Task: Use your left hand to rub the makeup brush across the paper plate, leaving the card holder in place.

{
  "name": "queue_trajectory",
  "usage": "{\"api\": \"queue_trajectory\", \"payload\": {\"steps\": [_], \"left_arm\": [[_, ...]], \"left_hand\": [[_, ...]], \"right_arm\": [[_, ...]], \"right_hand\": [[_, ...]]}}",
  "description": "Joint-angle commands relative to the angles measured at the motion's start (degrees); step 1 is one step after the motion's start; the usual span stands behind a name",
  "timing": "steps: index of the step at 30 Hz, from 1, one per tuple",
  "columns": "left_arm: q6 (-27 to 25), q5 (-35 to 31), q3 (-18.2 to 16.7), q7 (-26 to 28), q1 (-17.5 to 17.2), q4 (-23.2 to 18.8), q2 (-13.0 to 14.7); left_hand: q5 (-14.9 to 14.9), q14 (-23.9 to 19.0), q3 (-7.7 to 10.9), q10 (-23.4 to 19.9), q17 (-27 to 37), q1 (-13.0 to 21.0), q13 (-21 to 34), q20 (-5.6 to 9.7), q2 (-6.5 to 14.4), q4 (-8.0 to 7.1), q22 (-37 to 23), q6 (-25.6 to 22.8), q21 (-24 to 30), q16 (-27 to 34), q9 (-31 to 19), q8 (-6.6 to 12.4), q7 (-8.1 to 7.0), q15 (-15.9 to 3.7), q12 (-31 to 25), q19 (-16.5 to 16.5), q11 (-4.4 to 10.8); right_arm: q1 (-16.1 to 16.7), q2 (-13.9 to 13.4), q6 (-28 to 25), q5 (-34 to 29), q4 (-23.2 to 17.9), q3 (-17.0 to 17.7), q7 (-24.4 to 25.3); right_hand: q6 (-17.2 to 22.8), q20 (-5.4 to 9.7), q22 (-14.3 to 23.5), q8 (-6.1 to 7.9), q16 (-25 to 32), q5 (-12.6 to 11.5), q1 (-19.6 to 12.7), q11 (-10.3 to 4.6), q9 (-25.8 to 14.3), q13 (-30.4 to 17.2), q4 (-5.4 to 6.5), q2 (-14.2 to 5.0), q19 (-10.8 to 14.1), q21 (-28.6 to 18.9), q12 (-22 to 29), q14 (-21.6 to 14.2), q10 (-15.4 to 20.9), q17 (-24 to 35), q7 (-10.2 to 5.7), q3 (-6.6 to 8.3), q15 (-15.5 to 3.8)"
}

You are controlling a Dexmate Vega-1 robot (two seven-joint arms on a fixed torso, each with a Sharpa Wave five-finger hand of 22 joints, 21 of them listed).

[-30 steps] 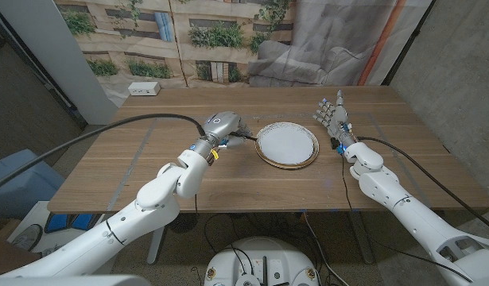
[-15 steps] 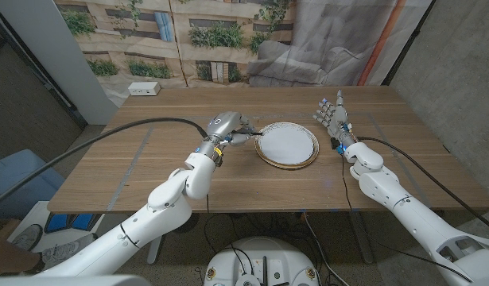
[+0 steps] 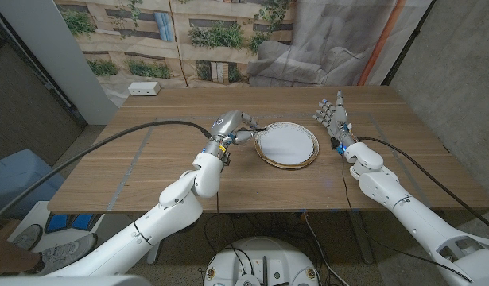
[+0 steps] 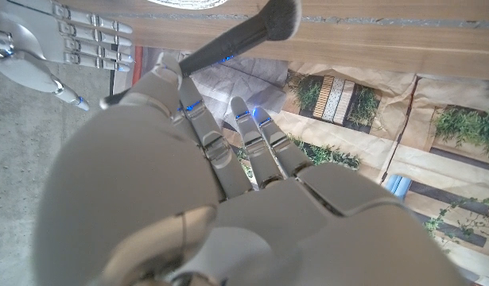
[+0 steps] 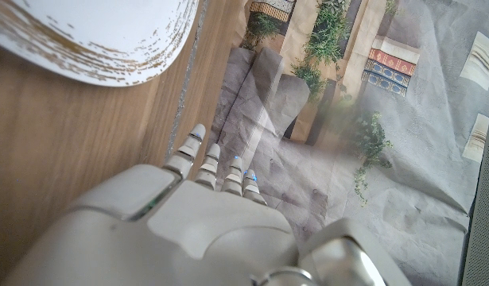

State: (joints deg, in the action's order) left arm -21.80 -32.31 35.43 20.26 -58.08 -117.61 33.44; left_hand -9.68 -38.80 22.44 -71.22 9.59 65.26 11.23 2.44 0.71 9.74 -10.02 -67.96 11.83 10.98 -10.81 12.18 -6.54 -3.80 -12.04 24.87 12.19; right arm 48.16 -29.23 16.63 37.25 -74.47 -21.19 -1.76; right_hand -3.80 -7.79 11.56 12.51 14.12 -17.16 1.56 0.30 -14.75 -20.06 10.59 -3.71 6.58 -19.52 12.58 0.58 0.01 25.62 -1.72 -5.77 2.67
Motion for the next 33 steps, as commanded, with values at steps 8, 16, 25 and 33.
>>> {"api": "queue_trajectory", "payload": {"steps": [8,16,25,33], "left_arm": [[-3.0,8.9,2.8,3.5,2.5,2.5,-6.6],[-4.2,14.7,2.7,3.4,3.0,2.8,-8.1],[-5.1,19.6,2.7,4.5,3.4,3.7,-8.6],[-0.6,22.9,3.0,6.4,4.3,6.6,-9.2]], "left_hand": [[-0.5,0.1,-0.64,-1.2,0.2,0.7,-0.1,-0.08,-0.2,0.13,-0.1,-0.3,0.3,-0.1,-0.2,-0.13,0.01,-8.7,0.0,0.7,0.78],[-0.5,0.4,-0.94,-1.1,0.2,0.7,-0.1,-0.03,-0.2,0.12,-0.1,-0.2,0.2,-0.3,-0.2,-0.24,0.01,-8.67,0.1,0.7,0.79],[-0.5,0.9,-1.4,-0.6,0.2,0.7,-0.1,-0.09,-0.1,-0.04,-0.1,0.4,0.2,-0.5,-0.2,-0.55,-0.55,-8.56,0.4,0.7,0.81],[-0.5,2.2,-1.92,-0.5,0.0,0.5,-0.1,-0.4,-0.2,-0.16,-0.1,0.5,-0.2,-1.0,-0.3,-0.64,-0.96,-8.46,0.6,-0.1,0.83]], "right_arm": [[0.0,0.0,0.1,0.0,0.1,0.0,0.0],[0.0,0.0,0.1,0.0,0.1,0.0,0.0],[0.0,0.0,0.1,0.0,0.1,0.0,0.0],[0.0,0.0,0.1,0.0,0.1,0.0,0.0]], "right_hand": [[-0.5,-0.39,0.3,0.27,0.2,-0.4,-0.3,0.02,-0.2,-0.1,0.26,-5.7,0.1,-0.3,0.4,0.0,-0.5,0.2,0.1,-0.04,0.56],[-0.4,-0.39,0.3,0.3,0.2,-0.3,-0.3,0.04,-0.2,-0.1,0.26,-5.7,0.1,-0.3,0.4,0.0,-0.5,0.2,0.05,-0.04,0.43],[-0.5,-0.37,0.3,0.28,0.2,-0.3,-0.3,0.08,-0.2,-0.1,0.26,-5.7,0.1,-0.3,0.4,0.0,-0.4,0.2,-0.01,-0.05,0.5],[-0.5,-0.38,0.3,0.27,0.2,-0.4,-0.3,0.11,-0.2,-0.1,0.26,-5.7,0.0,-0.3,0.4,0.1,-0.5,0.2,0.04,-0.04,0.54]]}}
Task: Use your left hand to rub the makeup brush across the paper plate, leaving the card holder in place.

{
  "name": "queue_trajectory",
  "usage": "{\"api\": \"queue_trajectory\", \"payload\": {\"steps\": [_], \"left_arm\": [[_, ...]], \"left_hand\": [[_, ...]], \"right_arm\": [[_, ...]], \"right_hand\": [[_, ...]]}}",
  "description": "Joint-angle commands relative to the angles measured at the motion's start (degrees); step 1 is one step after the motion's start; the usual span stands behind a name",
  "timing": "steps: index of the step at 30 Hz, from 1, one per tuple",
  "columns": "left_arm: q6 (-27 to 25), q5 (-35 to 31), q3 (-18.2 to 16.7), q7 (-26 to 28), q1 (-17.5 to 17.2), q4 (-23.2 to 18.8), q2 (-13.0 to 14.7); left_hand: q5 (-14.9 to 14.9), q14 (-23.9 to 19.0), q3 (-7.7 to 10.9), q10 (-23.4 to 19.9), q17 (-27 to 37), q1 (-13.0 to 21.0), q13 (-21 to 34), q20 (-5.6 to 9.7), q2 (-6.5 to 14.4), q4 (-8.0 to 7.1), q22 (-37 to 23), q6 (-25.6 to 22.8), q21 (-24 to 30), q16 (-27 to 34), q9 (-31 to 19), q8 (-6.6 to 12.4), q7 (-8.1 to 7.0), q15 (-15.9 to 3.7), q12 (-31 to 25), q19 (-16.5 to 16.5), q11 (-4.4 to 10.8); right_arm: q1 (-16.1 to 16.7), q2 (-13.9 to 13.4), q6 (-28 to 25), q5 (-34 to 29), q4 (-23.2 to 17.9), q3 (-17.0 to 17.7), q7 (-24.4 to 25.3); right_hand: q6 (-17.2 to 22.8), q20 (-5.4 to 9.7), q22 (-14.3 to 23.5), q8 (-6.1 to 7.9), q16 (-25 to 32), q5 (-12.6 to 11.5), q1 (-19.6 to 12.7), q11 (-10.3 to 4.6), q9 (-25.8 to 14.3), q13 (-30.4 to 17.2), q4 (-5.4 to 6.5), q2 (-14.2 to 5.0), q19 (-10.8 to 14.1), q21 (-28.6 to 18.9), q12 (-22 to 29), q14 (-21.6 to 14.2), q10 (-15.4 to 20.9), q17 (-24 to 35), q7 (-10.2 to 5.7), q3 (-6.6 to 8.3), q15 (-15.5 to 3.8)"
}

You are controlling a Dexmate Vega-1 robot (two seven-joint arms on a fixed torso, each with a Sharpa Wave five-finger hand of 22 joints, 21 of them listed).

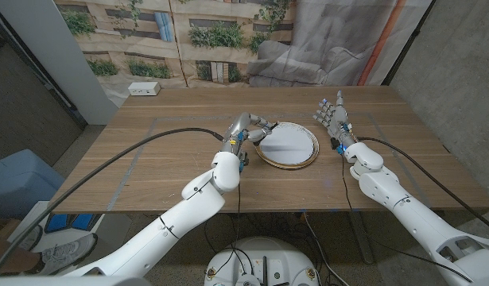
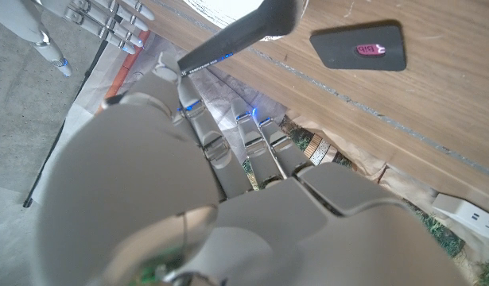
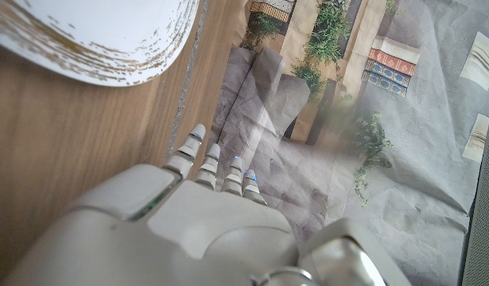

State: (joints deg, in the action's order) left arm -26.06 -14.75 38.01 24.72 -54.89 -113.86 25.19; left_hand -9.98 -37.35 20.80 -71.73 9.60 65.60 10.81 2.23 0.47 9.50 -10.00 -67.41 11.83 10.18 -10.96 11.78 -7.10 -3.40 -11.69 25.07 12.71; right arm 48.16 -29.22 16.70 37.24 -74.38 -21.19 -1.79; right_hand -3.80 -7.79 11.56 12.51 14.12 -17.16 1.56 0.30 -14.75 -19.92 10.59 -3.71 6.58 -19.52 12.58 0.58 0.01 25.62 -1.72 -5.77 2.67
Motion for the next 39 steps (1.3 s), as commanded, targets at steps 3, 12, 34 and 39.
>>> {"api": "queue_trajectory", "payload": {"steps": [3,12,34,39], "left_arm": [[5.6,6.1,0.7,2.9,1.1,4.2,-1.2],[10.8,11.5,0.2,3.3,0.8,7.9,-2.9],[14.6,17.6,1.3,2.2,2.0,12.5,-4.0],[15.8,18.3,1.5,1.9,2.1,13.2,-4.0]], "left_hand": [[-0.2,0.9,-0.36,0.1,0.0,0.1,0.3,-0.24,0.1,0.05,-0.2,0.0,-0.2,-0.2,-0.1,-0.25,-0.44,-8.84,0.3,-0.3,0.31],[-0.3,1.5,-0.57,0.1,0.0,0.0,0.3,-0.19,0.2,-0.01,-0.2,-0.1,-0.2,-0.3,-0.1,-0.24,-0.48,-8.77,0.3,-0.2,0.31],[-0.4,2.6,-1.17,0.4,0.0,-0.3,0.2,-0.03,0.6,-0.17,-0.2,0.1,0.0,-0.2,-0.2,-0.3,-0.58,-8.55,0.5,0.2,0.32],[-0.4,3.1,-1.45,0.4,0.0,-0.3,0.2,0.7,0.7,-0.14,-0.3,0.3,0.5,-0.2,-0.2,-0.36,-0.43,-8.55,0.5,1.6,0.3]], "right_arm": [[0.0,0.0,0.0,0.0,0.0,0.0,0.0],[0.0,0.0,0.0,0.0,0.0,0.0,0.0],[0.0,0.0,0.1,0.0,0.1,0.0,0.0],[0.0,0.0,0.0,0.0,0.0,0.0,0.0]], "right_hand": [[-0.5,-0.39,0.3,0.26,0.2,-0.4,-0.3,0.04,-0.1,-0.2,0.26,-5.7,0.0,-0.3,0.4,0.1,-0.5,0.2,0.04,-0.04,0.49],[-0.5,-0.37,0.3,0.29,0.2,-0.4,-0.3,0.14,-0.1,-0.2,0.26,-5.7,0.1,-0.3,0.4,0.0,-0.4,0.2,0.02,-0.05,0.52],[-0.5,-0.38,0.3,0.28,0.2,-0.3,-0.3,0.15,-0.1,-0.2,0.26,-5.7,0.0,-0.3,0.4,0.0,-0.4,0.2,0.01,-0.05,0.47],[-0.4,-0.4,0.3,0.3,0.2,-0.3,-0.3,0.01,-0.1,-0.2,0.26,-5.7,0.0,-0.3,0.4,0.0,-0.5,0.2,0.02,-0.05,0.45]]}}
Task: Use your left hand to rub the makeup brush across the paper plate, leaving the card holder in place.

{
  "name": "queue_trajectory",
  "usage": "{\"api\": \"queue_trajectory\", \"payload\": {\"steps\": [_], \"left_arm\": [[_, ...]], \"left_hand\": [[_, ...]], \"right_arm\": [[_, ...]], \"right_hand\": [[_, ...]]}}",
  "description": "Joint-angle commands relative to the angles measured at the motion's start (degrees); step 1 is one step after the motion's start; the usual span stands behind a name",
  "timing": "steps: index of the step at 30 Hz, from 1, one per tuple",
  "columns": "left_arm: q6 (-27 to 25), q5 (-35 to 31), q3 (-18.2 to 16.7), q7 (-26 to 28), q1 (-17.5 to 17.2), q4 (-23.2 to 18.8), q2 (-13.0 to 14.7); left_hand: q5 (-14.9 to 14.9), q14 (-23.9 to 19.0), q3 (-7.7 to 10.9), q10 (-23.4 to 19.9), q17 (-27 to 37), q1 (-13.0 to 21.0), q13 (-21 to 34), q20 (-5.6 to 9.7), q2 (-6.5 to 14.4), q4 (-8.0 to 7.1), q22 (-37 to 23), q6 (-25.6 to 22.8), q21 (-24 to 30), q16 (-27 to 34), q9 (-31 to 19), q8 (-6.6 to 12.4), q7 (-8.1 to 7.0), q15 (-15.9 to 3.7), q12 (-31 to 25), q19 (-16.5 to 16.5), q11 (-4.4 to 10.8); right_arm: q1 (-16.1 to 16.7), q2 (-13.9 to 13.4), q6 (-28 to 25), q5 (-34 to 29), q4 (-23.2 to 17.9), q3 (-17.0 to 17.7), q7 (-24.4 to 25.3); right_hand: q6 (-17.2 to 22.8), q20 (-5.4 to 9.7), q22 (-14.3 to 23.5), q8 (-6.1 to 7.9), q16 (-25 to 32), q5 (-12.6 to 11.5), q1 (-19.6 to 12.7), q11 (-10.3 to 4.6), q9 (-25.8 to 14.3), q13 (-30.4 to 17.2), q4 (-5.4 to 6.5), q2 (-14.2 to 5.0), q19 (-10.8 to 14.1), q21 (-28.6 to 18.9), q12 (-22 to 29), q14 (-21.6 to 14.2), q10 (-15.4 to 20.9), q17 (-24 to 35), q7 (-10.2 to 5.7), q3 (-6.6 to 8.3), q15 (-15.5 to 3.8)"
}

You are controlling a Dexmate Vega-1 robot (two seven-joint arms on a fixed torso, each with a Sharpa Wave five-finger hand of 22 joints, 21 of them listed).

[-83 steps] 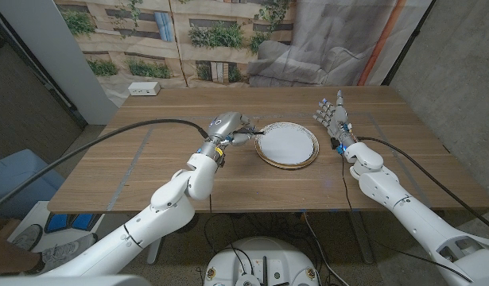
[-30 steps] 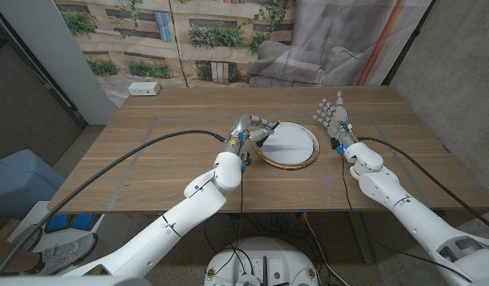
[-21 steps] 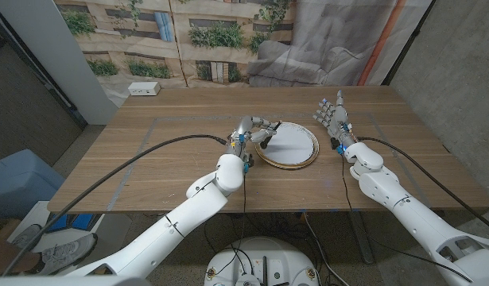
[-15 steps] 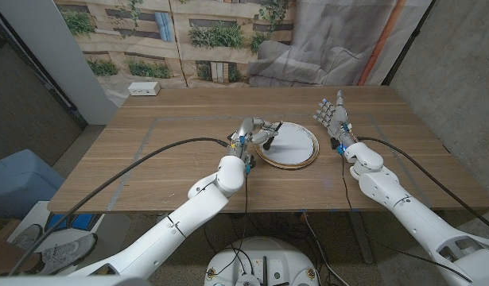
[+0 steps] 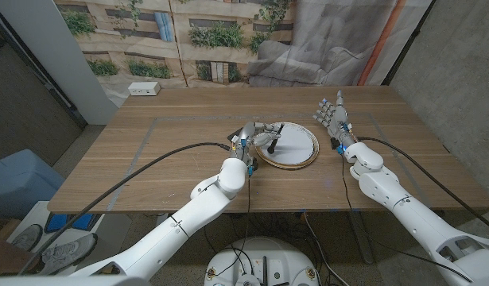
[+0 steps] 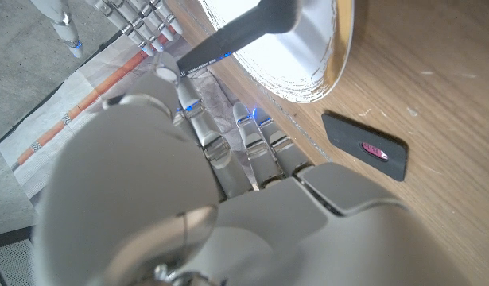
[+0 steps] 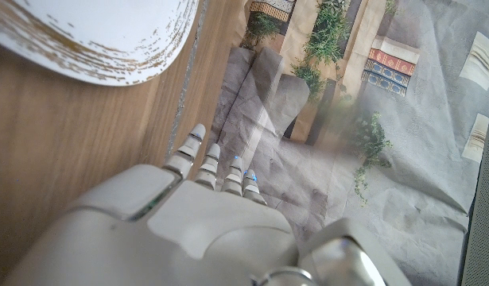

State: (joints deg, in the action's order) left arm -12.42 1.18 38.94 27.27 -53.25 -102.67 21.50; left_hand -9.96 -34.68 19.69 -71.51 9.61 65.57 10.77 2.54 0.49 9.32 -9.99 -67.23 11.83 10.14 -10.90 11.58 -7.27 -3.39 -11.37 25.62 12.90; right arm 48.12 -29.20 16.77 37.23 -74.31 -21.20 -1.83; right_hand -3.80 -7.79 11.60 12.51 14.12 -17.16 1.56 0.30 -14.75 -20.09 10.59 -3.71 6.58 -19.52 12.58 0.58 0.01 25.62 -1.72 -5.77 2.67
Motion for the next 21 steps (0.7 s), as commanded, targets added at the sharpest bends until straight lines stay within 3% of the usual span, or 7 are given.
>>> {"api": "queue_trajectory", "payload": {"steps": [1,21], "left_arm": [[2.1,2.3,0.6,-0.3,0.4,2.1,-0.5],[4.7,2.3,0.8,0.6,-0.3,4.3,0.2]], "left_hand": [[-0.4,0.5,-0.37,0.2,0.0,-0.3,0.3,0.53,0.7,0.04,-0.3,0.1,0.6,-0.2,-0.2,-0.14,-0.25,-8.57,0.2,1.2,0.11],[-0.5,0.7,-0.74,0.1,0.0,-0.2,0.3,0.67,1.2,0.08,-0.4,-0.1,0.5,0.0,-0.3,-0.01,-0.14,-8.58,0.1,1.1,0.11]], "right_arm": [[0.0,0.0,0.0,0.0,0.0,0.0,0.0],[0.0,0.0,0.0,0.0,0.0,0.0,0.0]], "right_hand": [[-0.5,-0.4,0.3,0.28,0.2,-0.3,-0.3,0.03,-0.1,0.0,0.26,-5.7,0.0,-0.3,0.4,0.0,-0.5,0.2,0.03,-0.05,0.51],[-0.4,-0.41,0.3,0.31,0.2,-0.3,-0.3,0.06,-0.1,-0.1,0.26,-5.7,0.1,-0.3,0.4,0.1,-0.4,0.2,0.12,-0.05,0.56]]}}
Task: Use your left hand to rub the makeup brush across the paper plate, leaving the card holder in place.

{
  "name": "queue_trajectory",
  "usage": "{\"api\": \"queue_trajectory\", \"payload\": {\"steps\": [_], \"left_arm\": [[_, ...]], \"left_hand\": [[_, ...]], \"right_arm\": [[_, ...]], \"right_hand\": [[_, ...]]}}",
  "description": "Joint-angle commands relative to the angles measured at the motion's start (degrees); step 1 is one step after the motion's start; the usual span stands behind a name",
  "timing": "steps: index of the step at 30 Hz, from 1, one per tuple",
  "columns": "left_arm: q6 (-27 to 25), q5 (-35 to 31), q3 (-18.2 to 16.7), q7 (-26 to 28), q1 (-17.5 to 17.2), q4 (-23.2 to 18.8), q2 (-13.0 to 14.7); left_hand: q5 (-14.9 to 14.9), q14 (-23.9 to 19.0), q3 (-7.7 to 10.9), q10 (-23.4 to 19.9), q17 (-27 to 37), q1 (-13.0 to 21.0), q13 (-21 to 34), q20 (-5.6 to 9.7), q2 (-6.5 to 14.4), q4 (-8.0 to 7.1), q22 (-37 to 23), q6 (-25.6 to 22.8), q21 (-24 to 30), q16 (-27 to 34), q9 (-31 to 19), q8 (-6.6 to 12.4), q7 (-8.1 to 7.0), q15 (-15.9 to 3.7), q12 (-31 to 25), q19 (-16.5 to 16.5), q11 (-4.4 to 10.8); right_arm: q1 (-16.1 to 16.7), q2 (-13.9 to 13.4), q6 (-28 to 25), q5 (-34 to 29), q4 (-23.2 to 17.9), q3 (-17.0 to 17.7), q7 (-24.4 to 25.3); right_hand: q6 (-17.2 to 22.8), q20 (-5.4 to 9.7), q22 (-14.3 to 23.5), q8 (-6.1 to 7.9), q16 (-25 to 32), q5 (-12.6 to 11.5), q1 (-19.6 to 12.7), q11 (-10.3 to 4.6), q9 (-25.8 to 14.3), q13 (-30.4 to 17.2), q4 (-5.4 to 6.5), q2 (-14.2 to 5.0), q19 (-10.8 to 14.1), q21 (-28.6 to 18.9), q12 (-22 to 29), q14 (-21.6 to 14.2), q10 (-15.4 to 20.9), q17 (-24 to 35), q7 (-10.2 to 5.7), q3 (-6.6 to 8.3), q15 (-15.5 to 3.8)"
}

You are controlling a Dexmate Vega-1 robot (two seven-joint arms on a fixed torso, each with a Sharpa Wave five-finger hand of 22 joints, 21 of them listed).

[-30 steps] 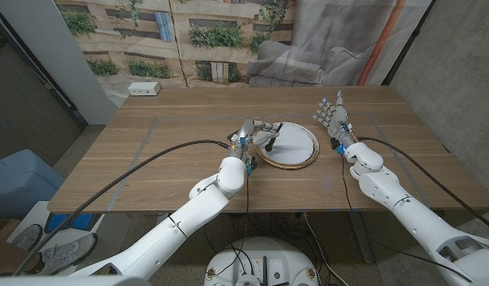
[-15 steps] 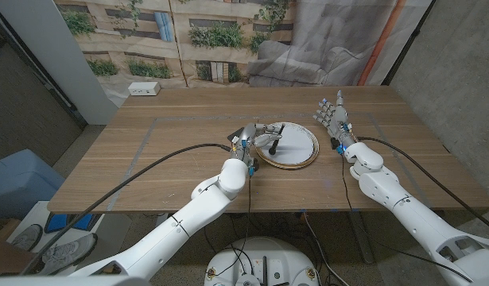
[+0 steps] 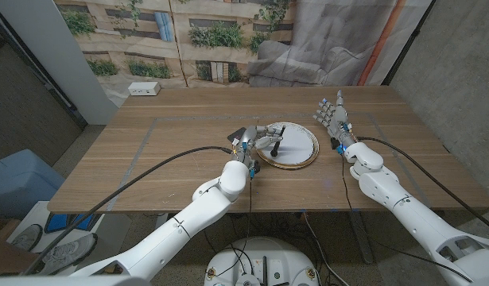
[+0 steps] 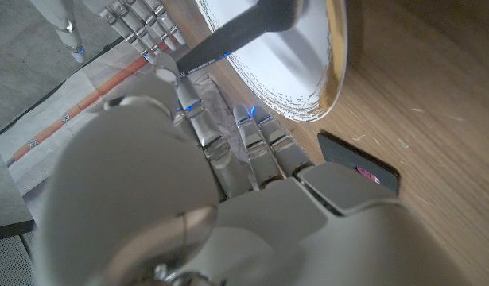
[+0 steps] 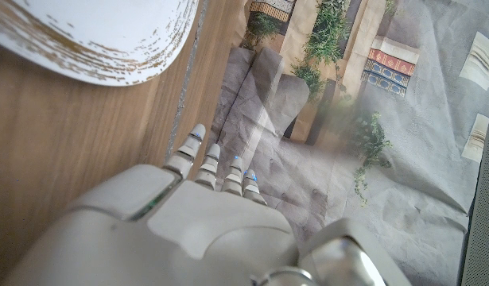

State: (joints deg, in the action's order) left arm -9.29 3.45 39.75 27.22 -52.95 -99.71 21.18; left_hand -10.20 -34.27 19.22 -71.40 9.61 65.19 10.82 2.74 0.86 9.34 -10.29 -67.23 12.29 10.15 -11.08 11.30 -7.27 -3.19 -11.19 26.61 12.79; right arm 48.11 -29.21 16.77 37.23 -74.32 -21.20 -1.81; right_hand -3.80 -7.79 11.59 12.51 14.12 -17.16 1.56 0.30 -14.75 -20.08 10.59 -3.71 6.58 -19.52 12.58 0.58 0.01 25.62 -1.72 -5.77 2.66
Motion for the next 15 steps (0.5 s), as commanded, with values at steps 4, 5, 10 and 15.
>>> {"api": "queue_trajectory", "payload": {"steps": [4,5,10,15], "left_arm": [[2.1,-0.1,-0.1,1.3,-0.9,1.8,0.4],[2.3,0.0,-0.1,1.2,-0.9,2.0,0.3],[2.7,-0.4,0.0,1.4,-0.6,2.8,0.1],[3.3,-0.4,-0.1,1.7,-0.4,3.5,-0.2]], "left_hand": [[-0.3,0.2,-0.31,0.0,0.0,0.2,0.2,0.42,0.9,0.09,-0.1,-0.1,0.0,0.1,-0.1,0.29,0.08,-8.76,0.0,0.0,0.22],[-0.3,0.2,-0.32,0.0,0.0,0.2,0.2,0.42,0.9,0.09,-0.1,-0.1,0.0,0.1,-0.1,0.29,0.09,-8.75,0.0,0.0,0.22],[-0.3,0.2,-0.36,0.0,0.0,0.3,0.2,0.4,0.9,0.12,-0.1,-0.1,0.0,0.1,-0.1,0.28,0.09,-8.74,-0.1,-0.1,0.23],[-0.4,0.1,-0.45,-0.1,0.0,0.3,0.2,0.38,0.9,0.17,-0.1,-0.1,-0.1,0.1,-0.1,0.29,0.15,-8.73,-0.1,-0.2,0.23]], "right_arm": [[0.0,0.0,0.0,0.0,0.0,0.0,0.0],[0.0,0.0,0.0,0.0,0.0,0.0,0.0],[0.0,0.0,0.0,0.0,0.1,0.0,0.0],[0.0,0.0,0.0,0.0,0.1,0.0,-0.1]], "right_hand": [[-0.4,-0.4,0.3,0.3,0.2,-0.3,-0.3,-0.03,-0.1,-0.1,0.26,-5.7,0.0,-0.3,0.4,0.1,-0.5,0.2,0.09,-0.05,0.56],[-0.4,-0.42,0.3,0.31,0.2,-0.3,-0.3,-0.05,-0.1,-0.1,0.26,-5.7,0.1,-0.3,0.4,0.1,-0.5,0.2,0.07,-0.05,0.47],[-0.4,-0.41,0.3,0.3,0.2,-0.3,-0.3,0.04,-0.2,-0.1,0.26,-5.7,0.0,-0.3,0.4,0.0,-0.4,0.2,0.08,-0.05,0.48],[-0.5,-0.4,0.3,0.29,0.2,-0.3,-0.3,0.09,-0.2,-0.1,0.26,-5.71,0.1,-0.3,0.4,0.0,-0.4,0.2,0.1,-0.05,0.5]]}}
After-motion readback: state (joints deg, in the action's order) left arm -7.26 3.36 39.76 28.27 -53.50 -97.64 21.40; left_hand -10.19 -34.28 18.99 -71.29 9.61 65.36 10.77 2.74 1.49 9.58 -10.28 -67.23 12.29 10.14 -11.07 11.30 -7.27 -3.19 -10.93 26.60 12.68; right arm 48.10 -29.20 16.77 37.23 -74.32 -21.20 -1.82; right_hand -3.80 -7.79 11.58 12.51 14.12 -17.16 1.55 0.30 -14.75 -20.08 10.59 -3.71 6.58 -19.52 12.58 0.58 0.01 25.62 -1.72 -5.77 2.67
